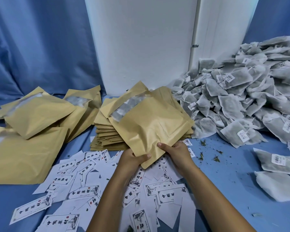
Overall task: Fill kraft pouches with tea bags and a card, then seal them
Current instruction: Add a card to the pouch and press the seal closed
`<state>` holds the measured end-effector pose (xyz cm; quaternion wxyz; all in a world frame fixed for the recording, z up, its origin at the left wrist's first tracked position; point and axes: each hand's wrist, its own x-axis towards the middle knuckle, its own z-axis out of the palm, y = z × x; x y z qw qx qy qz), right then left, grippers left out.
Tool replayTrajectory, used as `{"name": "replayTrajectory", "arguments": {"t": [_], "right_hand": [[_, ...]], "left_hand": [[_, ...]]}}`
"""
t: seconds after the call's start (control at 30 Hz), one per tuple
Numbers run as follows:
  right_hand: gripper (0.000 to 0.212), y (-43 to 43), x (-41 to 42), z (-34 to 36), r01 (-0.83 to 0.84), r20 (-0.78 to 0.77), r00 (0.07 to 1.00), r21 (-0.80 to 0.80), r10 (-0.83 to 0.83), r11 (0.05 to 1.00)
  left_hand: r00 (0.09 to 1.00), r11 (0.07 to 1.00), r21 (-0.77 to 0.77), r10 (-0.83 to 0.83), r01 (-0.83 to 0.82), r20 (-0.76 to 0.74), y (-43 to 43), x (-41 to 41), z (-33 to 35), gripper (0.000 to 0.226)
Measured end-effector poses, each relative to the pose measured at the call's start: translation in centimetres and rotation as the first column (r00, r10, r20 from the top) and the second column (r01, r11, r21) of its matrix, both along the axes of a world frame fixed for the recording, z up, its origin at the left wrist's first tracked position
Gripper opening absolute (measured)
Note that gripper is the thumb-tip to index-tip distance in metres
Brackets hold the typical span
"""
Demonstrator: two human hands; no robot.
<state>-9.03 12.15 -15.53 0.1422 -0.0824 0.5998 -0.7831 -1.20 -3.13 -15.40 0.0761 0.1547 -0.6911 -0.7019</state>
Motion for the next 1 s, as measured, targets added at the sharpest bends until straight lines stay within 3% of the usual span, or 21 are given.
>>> {"name": "replayTrajectory", "arguments": {"t": [0.17,0.33,0.5,0.7,0.8,1.0], "right_hand": [[0.028,-0.8,0.7,-0.3,-0.105,0.002,0.994,0.059,0.105,0.993],[0.036,-1.1,0.8,-0.5,-0.07,-0.003,0.998,0.029,0.071,0.997],[0.042,-1.4,1.1,-0.6,-0.18,0.066,0.981,-0.051,0.183,0.982],[0.031,-1.4,1.4,-0.3,-0.117,0.066,0.991,-0.009,0.117,0.993],[0.035,-0.8,0.8,0.1,-0.084,0.108,0.989,-0.11,0.096,0.99],[0.03,1.0,-0.6,0.5,-0.056,0.125,0.99,-0.129,0.073,0.99]], "left_hand": [[0.998,0.993,-0.095,0.064,-0.064,0.001,0.6,0.2,0.2,0.019],[1.0,0.999,-0.042,-0.002,0.002,0.007,0.0,0.4,0.3,0.021],[0.999,0.996,-0.089,-0.002,0.005,0.037,-0.3,0.2,0.3,0.02],[0.998,0.972,-0.234,0.024,-0.012,0.05,0.0,0.3,0.4,0.02],[0.994,0.931,-0.356,0.096,-0.074,0.045,0.3,0.3,0.7,0.02],[0.993,0.909,-0.414,0.081,-0.039,0.084,0.3,0.3,1.2,0.019]]}}
